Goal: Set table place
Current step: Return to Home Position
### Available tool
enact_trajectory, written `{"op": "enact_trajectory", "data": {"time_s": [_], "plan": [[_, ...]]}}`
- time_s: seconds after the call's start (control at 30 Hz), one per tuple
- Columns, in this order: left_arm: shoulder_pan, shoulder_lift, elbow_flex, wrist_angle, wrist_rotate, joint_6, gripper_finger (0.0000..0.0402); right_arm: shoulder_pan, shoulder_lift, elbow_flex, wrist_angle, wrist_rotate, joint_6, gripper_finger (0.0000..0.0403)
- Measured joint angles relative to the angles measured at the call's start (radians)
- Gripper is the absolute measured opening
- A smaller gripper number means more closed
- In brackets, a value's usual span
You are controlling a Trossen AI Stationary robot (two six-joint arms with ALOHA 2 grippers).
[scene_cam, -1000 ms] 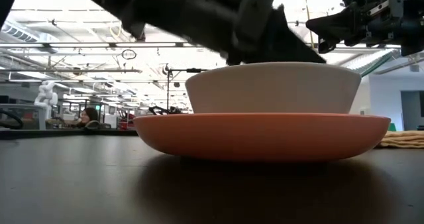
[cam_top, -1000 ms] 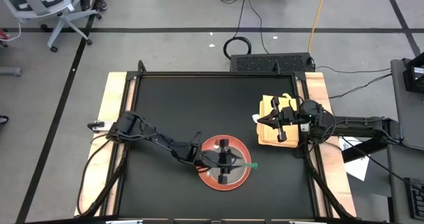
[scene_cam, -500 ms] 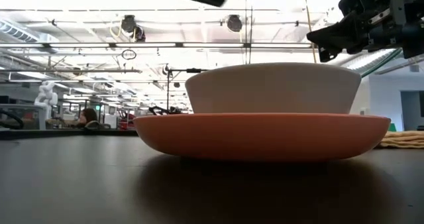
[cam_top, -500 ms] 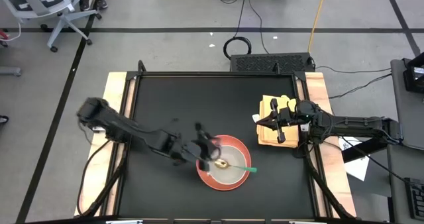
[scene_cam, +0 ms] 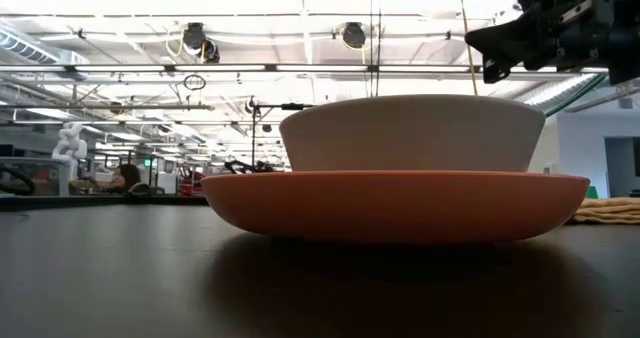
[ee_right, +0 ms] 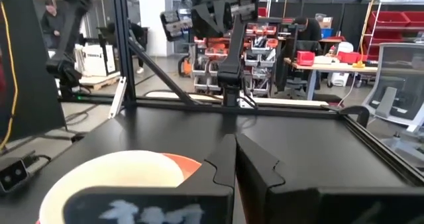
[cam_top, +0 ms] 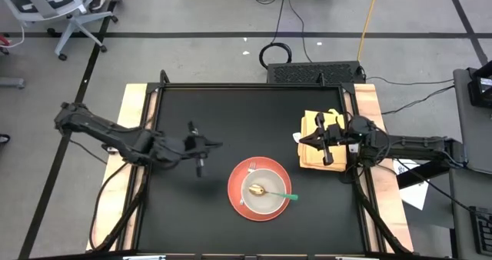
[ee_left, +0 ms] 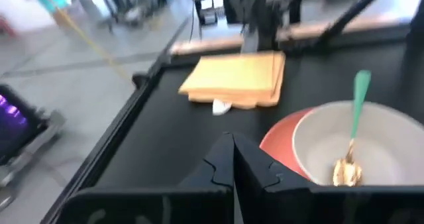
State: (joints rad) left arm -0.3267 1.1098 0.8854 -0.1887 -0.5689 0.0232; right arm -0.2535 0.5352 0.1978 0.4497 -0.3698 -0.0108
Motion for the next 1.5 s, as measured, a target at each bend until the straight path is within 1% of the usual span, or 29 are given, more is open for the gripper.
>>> {"op": "enact_trajectory", "data": {"time_s": [0.1,0.2,0.27,0.33,0.43,0.6,0.7,0.83,0.9,1.03,1.27,1.37,1.43,1.5], "plan": [[0.005,-0.123,-0.17,0.227,0.023,0.035,0.0002,0.0,-0.022,0.0,-0.011,-0.002,0.029,0.0],[0.063,-0.208,-0.345,0.468,0.036,0.029,0.0002,0.0,-0.041,0.0,-0.021,-0.003,0.033,0.0],[0.122,-0.232,-0.441,0.571,0.088,0.016,0.0001,0.0,-0.047,0.0,-0.023,-0.003,0.032,0.0],[0.18,-0.25,-0.513,0.665,0.157,0.01,0.0001,0.0,-0.047,0.0,-0.021,-0.003,0.028,0.0],[0.271,-0.267,-0.583,0.762,0.216,0.0,0.0001,0.0,-0.047,0.0,-0.025,-0.003,0.024,0.0],[0.387,-0.305,-0.666,0.831,0.36,-0.019,0.0001,0.0,-0.052,0.0,-0.046,-0.005,0.014,0.0],[0.426,-0.335,-0.718,0.869,0.43,-0.027,0.0001,0.0,-0.063,0.0,-0.068,-0.008,-0.006,0.0],[0.429,-0.387,-0.772,1.006,0.506,-0.043,0.0,0.0,-0.093,0.0,-0.071,-0.02,0.011,0.0],[0.421,-0.43,-0.788,1.005,0.515,-0.013,0.0,0.0,-0.116,0.0,-0.077,-0.044,0.014,0.0],[0.414,-0.519,-0.809,0.953,0.472,0.02,0.0,0.0,-0.174,0.0,-0.111,-0.055,0.028,0.0],[0.414,-0.625,-0.827,0.814,0.462,0.02,0.0,0.0,-0.256,0.0,-0.153,-0.055,0.059,0.0],[0.414,-0.642,-0.826,0.76,0.448,0.016,0.0,0.0,-0.271,0.0,-0.174,-0.055,0.059,0.0],[0.414,-0.648,-0.826,0.715,0.465,0.016,0.0,0.0,-0.276,0.0,-0.196,-0.054,0.059,0.0],[0.414,-0.648,-0.825,0.695,0.513,0.02,0.0,0.0,-0.279,0.0,-0.211,-0.055,0.06,0.0]]}}
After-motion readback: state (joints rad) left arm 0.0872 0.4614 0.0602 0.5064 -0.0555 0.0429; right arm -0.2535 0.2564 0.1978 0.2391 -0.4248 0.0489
